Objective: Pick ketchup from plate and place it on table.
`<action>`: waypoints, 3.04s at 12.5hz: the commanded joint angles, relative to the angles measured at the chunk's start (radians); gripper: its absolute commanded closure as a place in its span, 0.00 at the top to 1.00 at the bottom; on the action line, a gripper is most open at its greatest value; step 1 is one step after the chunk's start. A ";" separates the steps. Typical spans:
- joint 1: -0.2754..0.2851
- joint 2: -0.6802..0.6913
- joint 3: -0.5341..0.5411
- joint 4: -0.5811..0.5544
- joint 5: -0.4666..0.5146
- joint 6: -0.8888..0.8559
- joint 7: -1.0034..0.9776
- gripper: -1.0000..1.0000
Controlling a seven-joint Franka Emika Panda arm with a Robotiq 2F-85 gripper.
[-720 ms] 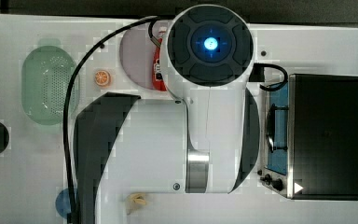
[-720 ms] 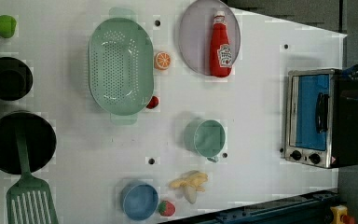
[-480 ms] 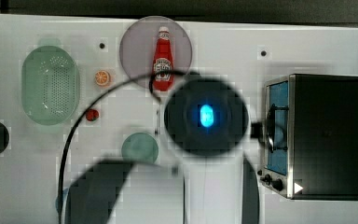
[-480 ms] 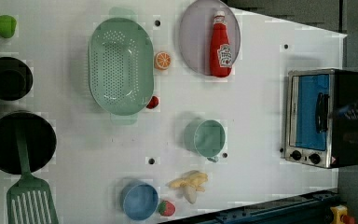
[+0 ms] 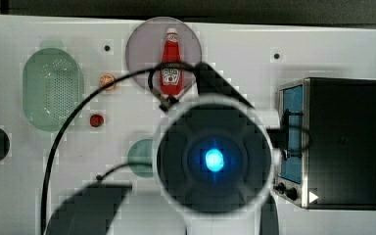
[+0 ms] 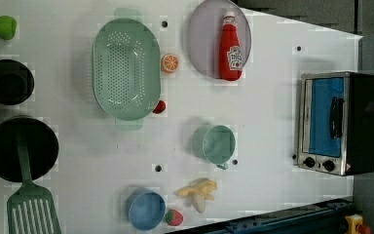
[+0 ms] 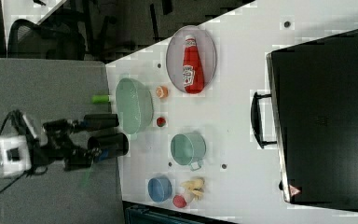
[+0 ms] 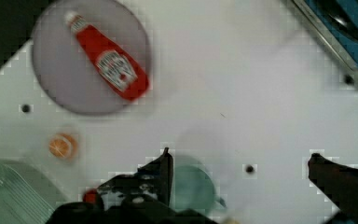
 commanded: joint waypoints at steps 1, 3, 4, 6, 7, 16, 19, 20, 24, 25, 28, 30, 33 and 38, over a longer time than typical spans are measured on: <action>-0.011 0.132 0.014 -0.037 0.009 0.044 0.042 1.00; -0.005 0.207 0.030 -0.036 0.009 0.134 0.042 1.00; -0.002 0.247 0.037 -0.035 0.009 0.185 0.040 1.00; 0.004 0.328 0.047 -0.034 0.009 0.281 0.026 1.00; 0.009 0.371 0.050 -0.034 0.009 0.325 0.013 1.00; 0.022 0.730 0.057 0.096 0.007 0.562 -0.571 1.00; 0.029 0.833 0.057 0.202 0.006 0.562 -0.683 1.00; 0.031 0.862 0.057 0.229 0.002 0.563 -0.701 1.00; 0.046 0.976 0.057 0.321 -0.049 0.577 -0.703 1.00; 0.050 1.000 0.057 0.340 -0.059 0.602 -0.703 1.00; 0.055 1.059 0.056 0.374 -0.090 0.663 -0.703 1.00; 0.057 1.089 0.056 0.386 -0.090 0.705 -0.703 1.00; 0.057 1.094 0.055 0.383 -0.090 0.714 -0.700 0.84; 0.057 1.060 0.058 0.386 -0.088 0.715 -0.691 0.59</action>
